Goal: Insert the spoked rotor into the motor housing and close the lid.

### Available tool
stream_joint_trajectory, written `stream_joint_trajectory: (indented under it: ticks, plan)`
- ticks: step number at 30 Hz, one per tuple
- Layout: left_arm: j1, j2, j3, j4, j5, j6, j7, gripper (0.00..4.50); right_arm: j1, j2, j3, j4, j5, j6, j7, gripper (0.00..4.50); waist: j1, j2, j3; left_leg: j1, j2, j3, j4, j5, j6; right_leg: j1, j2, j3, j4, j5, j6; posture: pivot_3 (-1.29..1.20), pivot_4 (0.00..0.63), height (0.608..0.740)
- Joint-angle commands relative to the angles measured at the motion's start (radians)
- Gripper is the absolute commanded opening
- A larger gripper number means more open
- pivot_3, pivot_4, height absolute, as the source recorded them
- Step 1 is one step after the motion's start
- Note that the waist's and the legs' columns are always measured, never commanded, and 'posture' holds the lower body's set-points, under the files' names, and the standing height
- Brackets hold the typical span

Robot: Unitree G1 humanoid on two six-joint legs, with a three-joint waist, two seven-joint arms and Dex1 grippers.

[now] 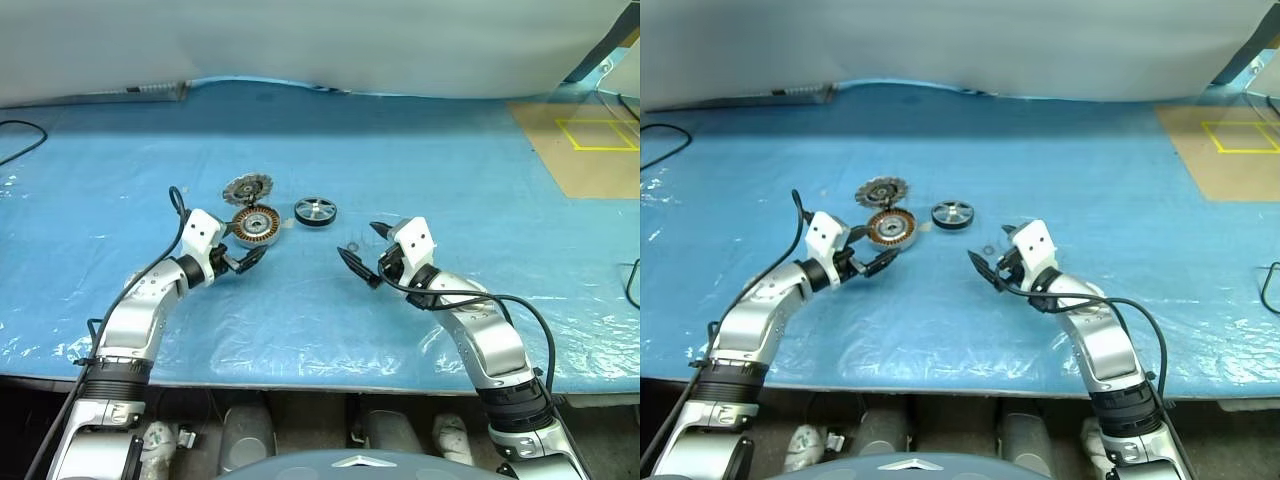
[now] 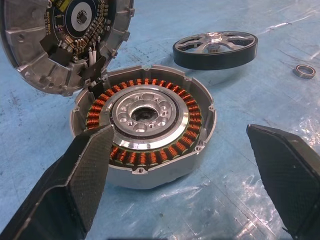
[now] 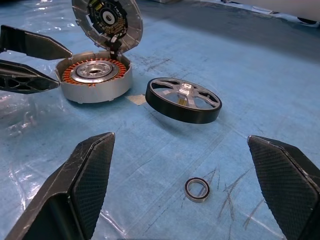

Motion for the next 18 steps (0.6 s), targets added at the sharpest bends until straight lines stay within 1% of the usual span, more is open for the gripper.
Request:
stream_joint_trajectory:
  ticks: [1,18]
  plan:
    - [-0.014,0.007,0.006,-0.026,-0.002,-0.007,0.003,4.5,-0.02,-0.001,-0.008,-0.02,-0.001,-0.023,0.0,4.49,0.0,0.0,0.0,0.0,0.0,0.0,0.0,0.0,0.0,0.0,0.0,0.0,0.0,0.0,0.0,0.0,0.15,0.74]
    - [-0.007,0.013,0.008,-0.04,0.001,-0.003,0.007,4.5,-0.036,0.001,0.004,-0.004,-0.01,-0.03,0.009,4.49,0.0,0.0,0.0,0.0,0.0,0.0,0.0,0.0,0.0,0.0,0.0,0.0,0.0,0.0,0.0,0.0,0.15,0.74]
